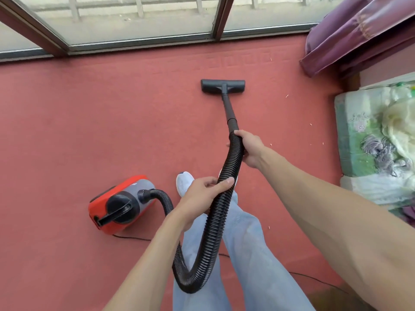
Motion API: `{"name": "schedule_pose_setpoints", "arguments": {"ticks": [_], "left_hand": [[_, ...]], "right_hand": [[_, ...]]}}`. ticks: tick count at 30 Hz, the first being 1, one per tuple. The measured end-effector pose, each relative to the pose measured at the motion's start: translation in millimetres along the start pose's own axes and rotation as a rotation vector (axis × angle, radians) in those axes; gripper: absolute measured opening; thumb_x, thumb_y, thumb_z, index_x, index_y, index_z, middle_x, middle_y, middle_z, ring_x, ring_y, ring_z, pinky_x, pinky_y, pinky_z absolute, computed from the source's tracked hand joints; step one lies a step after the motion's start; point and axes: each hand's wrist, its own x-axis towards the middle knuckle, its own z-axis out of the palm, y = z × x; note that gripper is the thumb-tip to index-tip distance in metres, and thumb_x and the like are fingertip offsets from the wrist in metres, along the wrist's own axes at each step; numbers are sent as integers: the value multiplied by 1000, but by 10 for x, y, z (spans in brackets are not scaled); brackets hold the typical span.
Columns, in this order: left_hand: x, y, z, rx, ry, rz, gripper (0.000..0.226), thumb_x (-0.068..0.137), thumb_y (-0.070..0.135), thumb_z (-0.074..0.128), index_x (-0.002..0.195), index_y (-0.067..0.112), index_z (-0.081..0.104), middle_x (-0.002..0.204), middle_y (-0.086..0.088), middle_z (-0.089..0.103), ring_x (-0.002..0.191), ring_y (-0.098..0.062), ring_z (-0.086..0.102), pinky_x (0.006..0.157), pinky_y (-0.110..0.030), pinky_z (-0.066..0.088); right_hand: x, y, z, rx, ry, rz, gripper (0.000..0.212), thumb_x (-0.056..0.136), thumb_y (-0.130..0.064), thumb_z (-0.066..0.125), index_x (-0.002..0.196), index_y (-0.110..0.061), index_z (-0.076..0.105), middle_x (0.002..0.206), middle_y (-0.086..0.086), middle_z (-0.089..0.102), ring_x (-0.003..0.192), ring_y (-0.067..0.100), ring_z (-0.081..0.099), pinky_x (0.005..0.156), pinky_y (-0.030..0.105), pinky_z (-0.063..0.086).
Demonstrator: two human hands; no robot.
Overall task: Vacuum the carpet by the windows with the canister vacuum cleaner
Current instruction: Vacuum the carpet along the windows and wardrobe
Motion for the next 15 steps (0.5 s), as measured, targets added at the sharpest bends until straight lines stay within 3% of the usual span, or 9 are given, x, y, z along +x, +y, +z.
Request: {"name": "schedule_pose_setpoints", "arguments": {"ticks": [3,5,9,15], "left_hand": [[-186,184,-127,85,-92,25,39,86,52,69,75,15,68,71,-6,56,59,-18,54,51,-21,44],[-324,318,-244,164,-159,27,37,84,52,70,64,21,68,70,-7,59,59,-17,57,55,-24,46],[-581,500,-440,297,-304,-35,34,80,50,73,69,18,73,68,-5,61,58,-15,57,64,-32,43],[-749,457,-340,511,-333,-118,34,85,45,72,59,23,73,62,3,60,58,-14,55,57,-24,41]], "right_hand": [[-240,15,-154,109,4,9,19,90,-20,60,104,-6,62,73,10,68,63,20,63,55,27,51],[-463,64,-218,204,5,11,18,90,-18,60,103,-5,60,74,12,65,56,19,62,51,26,52],[-877,376,-300,372,-6,73,15,88,-16,60,97,-4,58,70,12,62,52,19,60,60,32,52],[-1111,1010,-316,515,-16,220,23,88,-21,56,107,-8,53,70,9,60,60,20,56,64,33,45]]}}
